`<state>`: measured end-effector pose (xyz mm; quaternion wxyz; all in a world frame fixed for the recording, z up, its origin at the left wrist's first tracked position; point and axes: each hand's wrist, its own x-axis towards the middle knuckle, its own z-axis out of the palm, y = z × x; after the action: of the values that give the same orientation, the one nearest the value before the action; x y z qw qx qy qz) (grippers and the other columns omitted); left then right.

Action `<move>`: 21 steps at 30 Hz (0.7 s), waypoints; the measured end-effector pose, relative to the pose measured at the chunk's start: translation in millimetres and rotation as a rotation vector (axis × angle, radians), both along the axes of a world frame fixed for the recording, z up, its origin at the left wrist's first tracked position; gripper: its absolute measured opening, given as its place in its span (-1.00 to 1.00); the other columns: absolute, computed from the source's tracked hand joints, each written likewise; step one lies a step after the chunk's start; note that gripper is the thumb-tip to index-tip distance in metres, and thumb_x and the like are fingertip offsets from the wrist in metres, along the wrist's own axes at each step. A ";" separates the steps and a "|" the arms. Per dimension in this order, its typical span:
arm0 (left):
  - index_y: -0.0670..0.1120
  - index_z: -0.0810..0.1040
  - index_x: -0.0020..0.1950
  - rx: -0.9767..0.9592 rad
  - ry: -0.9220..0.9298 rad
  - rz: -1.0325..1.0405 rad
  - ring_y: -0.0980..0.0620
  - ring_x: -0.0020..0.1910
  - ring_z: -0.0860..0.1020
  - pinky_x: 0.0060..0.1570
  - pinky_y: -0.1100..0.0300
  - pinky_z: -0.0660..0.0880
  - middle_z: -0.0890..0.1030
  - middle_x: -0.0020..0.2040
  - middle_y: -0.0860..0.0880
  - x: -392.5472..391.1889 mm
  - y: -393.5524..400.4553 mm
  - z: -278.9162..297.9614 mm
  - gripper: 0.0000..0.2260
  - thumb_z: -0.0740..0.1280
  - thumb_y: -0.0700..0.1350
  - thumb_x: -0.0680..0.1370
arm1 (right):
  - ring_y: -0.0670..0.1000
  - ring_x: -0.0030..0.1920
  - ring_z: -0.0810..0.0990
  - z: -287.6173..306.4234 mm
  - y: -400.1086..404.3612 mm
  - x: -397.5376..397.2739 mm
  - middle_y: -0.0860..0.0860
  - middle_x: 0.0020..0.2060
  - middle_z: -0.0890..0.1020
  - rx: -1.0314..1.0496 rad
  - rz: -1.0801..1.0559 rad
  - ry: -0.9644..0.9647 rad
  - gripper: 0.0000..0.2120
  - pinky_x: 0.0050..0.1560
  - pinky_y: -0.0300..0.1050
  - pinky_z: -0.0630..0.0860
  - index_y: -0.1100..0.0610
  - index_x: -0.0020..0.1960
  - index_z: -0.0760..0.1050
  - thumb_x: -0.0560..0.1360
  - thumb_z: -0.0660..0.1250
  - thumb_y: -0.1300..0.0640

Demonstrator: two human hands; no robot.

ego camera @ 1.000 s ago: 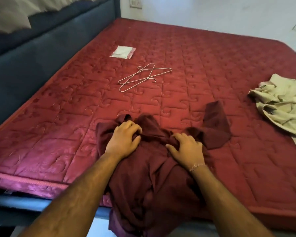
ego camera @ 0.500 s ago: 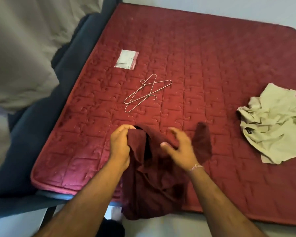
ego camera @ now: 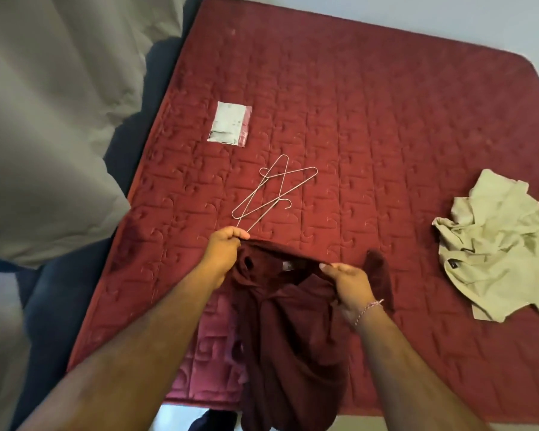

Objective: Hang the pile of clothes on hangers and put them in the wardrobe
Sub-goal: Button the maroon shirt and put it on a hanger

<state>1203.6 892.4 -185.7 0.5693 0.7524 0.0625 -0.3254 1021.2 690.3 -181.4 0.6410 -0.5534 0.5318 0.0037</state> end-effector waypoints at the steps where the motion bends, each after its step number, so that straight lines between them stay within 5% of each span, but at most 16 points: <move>1: -0.09 0.62 -0.14 0.048 -0.056 -0.060 0.14 -0.52 0.37 -0.48 0.27 0.30 0.52 -0.40 -0.01 10.7 -3.9 -13.4 -0.67 0.16 -0.44 0.52 | 0.02 -0.38 0.48 -4.2 -11.6 13.8 0.05 -0.39 0.57 -0.131 0.116 0.050 -0.78 -0.29 -0.07 0.42 0.11 -0.31 0.59 0.45 0.55 0.12; 5: 0.03 0.57 -0.19 0.352 -0.291 -0.301 -0.12 -0.19 0.58 -0.14 0.08 0.50 0.63 -0.20 -0.04 45.4 -20.3 -75.0 -0.77 0.31 -0.28 0.53 | -0.01 -0.31 0.60 -30.7 -29.7 47.2 -0.05 -0.37 0.65 -0.448 0.414 0.237 -0.79 -0.24 -0.17 0.47 0.13 -0.25 0.62 0.43 0.58 0.05; 9: -0.06 0.61 0.05 0.509 -0.531 -0.417 -0.21 0.07 0.57 0.11 0.00 0.51 0.57 0.10 -0.15 86.5 -44.4 -128.2 -0.80 0.30 -0.29 0.51 | -0.10 -0.30 0.59 -87.0 -31.0 59.4 -0.08 -0.33 0.66 -0.440 0.348 0.170 -0.81 -0.24 -0.23 0.46 0.09 -0.21 0.63 0.47 0.56 0.03; 14: -0.07 0.36 0.49 0.762 -0.650 -0.731 -0.23 0.37 0.41 0.29 -0.18 0.47 0.42 0.39 -0.16 122.3 -79.6 -179.9 -0.50 0.35 -0.12 0.56 | -0.08 -0.27 0.55 -141.3 -34.1 42.9 -0.03 -0.32 0.63 -0.388 0.147 0.044 -0.84 -0.08 -0.05 0.53 0.12 -0.20 0.63 0.53 0.50 0.12; 18: -0.10 0.55 0.31 0.897 -0.571 -0.695 -0.22 0.33 0.43 0.34 -0.12 0.46 0.43 0.33 -0.18 130.6 -88.4 -197.1 -0.56 0.49 0.07 0.52 | -0.09 -0.24 0.54 -145.4 -44.2 25.1 -0.06 -0.30 0.63 -0.324 0.108 -0.007 -0.89 -0.08 -0.08 0.52 0.13 -0.16 0.65 0.54 0.48 0.18; 21: -0.15 0.64 0.22 0.909 -0.509 -0.718 -0.25 0.21 0.55 0.31 -0.07 0.51 0.45 0.30 -0.21 136.8 -88.7 -188.6 -0.70 0.45 -0.06 0.54 | -0.09 -0.24 0.54 -140.1 -50.1 20.2 -0.07 -0.31 0.63 -0.310 0.127 -0.020 -0.88 -0.06 -0.05 0.51 0.11 -0.17 0.65 0.54 0.49 0.19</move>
<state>1340.4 803.6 -374.3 0.0452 0.9469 -0.1993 -0.2480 1041.3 640.2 -321.5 0.5517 -0.6782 0.4835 -0.0437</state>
